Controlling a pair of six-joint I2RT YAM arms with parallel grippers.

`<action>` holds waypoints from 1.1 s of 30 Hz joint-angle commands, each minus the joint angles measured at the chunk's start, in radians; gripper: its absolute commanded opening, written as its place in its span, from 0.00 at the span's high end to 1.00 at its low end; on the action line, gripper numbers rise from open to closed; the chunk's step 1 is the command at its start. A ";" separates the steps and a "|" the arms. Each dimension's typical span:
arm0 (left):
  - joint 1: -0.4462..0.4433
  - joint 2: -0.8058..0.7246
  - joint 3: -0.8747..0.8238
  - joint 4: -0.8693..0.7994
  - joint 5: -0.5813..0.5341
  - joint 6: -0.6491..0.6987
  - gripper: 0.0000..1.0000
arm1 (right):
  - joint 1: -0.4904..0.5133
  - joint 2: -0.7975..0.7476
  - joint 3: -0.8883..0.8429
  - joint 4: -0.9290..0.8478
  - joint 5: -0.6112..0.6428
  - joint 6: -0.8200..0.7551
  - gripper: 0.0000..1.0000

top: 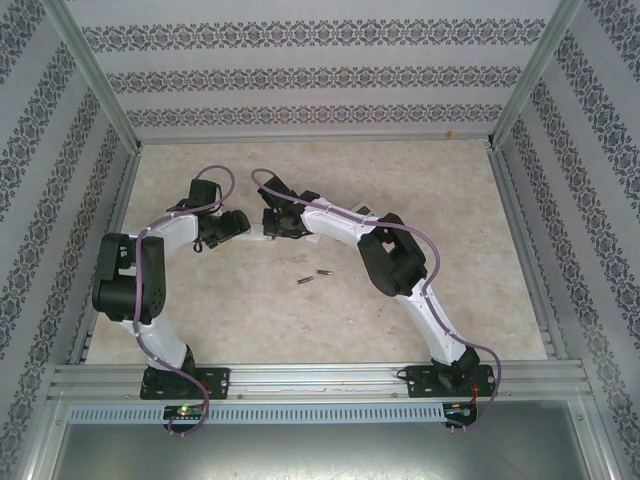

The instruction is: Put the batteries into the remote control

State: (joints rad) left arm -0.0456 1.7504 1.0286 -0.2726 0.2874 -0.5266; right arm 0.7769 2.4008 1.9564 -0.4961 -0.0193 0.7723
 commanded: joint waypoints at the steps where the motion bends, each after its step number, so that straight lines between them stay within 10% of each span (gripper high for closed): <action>1: 0.000 0.030 0.066 -0.055 -0.015 0.019 0.24 | 0.000 0.037 -0.016 -0.024 0.011 -0.015 0.89; 33: -0.016 0.105 0.048 -0.065 0.020 0.024 0.34 | -0.030 -0.023 0.036 -0.068 -0.047 -0.131 0.75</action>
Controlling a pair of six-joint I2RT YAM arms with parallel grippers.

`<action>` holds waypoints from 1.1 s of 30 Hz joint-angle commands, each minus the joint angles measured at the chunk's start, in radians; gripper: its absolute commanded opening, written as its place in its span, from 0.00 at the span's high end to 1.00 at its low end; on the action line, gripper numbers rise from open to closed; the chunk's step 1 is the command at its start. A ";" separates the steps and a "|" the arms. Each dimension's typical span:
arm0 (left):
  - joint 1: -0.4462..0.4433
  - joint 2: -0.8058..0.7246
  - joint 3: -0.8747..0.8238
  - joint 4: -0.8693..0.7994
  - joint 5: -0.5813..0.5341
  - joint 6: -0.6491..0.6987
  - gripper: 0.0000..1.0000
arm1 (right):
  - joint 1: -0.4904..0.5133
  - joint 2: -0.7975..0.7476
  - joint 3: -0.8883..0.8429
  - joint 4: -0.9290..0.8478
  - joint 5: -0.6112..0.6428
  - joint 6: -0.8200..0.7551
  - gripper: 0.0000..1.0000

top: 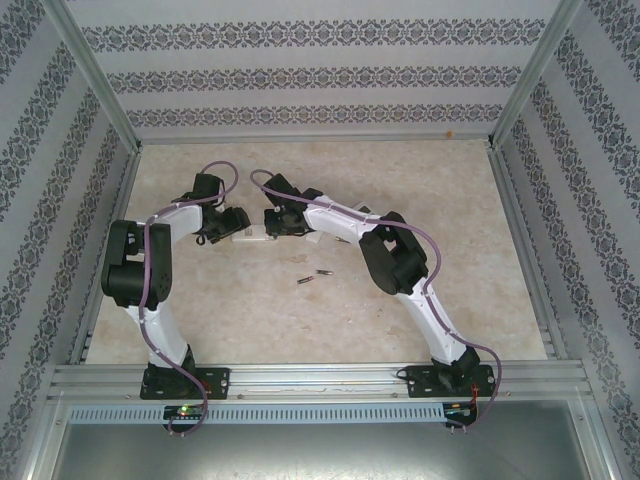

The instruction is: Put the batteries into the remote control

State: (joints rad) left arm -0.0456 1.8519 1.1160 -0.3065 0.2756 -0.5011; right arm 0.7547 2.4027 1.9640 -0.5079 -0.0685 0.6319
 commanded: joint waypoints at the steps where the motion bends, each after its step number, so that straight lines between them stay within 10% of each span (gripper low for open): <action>1: -0.016 0.003 -0.042 -0.028 0.033 -0.003 0.34 | -0.008 -0.027 0.031 -0.059 0.005 0.009 0.74; 33: -0.017 -0.028 -0.046 -0.023 0.044 -0.009 0.35 | -0.015 0.031 0.125 -0.119 0.062 -0.008 0.73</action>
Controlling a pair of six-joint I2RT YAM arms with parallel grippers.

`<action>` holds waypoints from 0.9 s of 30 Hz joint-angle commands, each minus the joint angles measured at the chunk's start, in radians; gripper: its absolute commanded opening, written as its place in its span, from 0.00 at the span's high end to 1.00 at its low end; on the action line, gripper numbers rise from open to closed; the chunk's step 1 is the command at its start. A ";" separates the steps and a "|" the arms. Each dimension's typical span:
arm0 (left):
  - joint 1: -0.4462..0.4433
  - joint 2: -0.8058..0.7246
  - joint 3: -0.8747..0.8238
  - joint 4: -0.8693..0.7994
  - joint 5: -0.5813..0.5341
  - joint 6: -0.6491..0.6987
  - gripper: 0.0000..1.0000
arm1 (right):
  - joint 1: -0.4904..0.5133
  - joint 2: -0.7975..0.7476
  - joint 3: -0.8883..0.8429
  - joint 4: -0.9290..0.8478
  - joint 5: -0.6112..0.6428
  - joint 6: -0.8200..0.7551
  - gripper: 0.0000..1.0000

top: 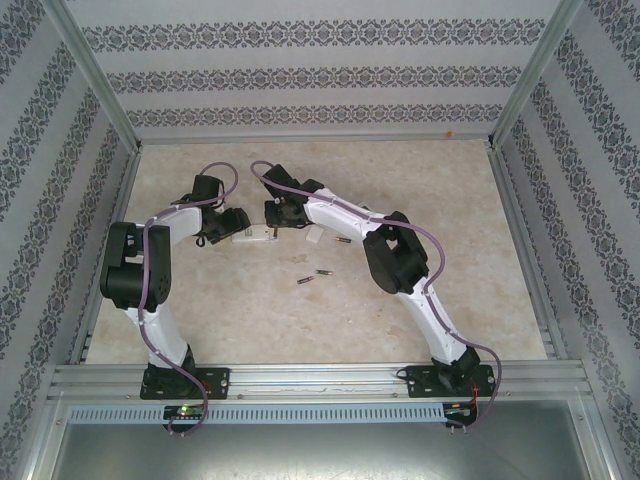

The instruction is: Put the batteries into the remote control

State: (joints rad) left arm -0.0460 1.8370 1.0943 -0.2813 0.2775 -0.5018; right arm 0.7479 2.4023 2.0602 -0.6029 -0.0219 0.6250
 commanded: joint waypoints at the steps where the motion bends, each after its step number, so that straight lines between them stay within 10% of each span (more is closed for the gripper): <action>1: -0.017 -0.014 -0.025 -0.049 0.041 -0.008 0.35 | -0.008 0.036 0.033 -0.023 0.012 0.001 0.73; 27: -0.018 -0.017 -0.065 -0.008 0.055 -0.042 0.35 | 0.030 0.032 -0.078 -0.001 0.032 0.044 0.86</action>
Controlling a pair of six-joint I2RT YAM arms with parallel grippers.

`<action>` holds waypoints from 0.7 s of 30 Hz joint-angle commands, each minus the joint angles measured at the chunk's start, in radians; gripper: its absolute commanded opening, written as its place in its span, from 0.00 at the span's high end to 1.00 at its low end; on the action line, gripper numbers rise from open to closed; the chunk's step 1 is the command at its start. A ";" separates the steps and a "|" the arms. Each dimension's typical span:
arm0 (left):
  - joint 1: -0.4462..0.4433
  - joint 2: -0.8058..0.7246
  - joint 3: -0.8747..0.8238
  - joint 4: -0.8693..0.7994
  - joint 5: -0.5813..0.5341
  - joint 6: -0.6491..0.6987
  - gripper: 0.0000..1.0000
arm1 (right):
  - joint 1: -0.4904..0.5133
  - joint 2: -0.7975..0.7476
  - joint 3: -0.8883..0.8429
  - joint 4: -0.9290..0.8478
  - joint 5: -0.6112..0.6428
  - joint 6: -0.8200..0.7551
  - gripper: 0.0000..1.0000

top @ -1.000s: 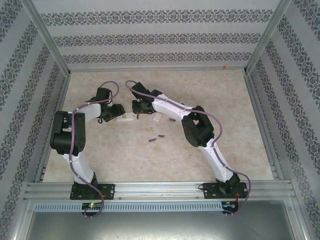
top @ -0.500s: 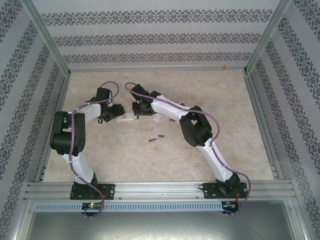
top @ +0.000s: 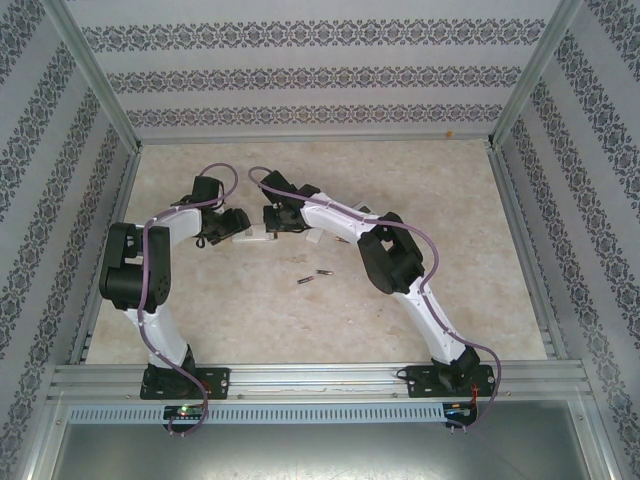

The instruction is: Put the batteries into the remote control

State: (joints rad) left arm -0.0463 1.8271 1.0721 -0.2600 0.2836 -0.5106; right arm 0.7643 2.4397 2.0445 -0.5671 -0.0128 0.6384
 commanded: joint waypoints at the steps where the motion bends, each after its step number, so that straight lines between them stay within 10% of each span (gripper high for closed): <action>1: -0.018 -0.006 -0.048 -0.026 0.053 -0.035 0.35 | 0.015 -0.005 -0.074 -0.035 0.025 0.036 0.86; 21: -0.021 -0.031 -0.056 -0.029 0.054 -0.030 0.35 | 0.026 -0.062 -0.117 -0.044 0.073 -0.033 0.75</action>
State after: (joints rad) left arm -0.0463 1.8072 1.0351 -0.2085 0.2848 -0.5285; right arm 0.8043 2.3829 1.9175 -0.4896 0.0994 0.6289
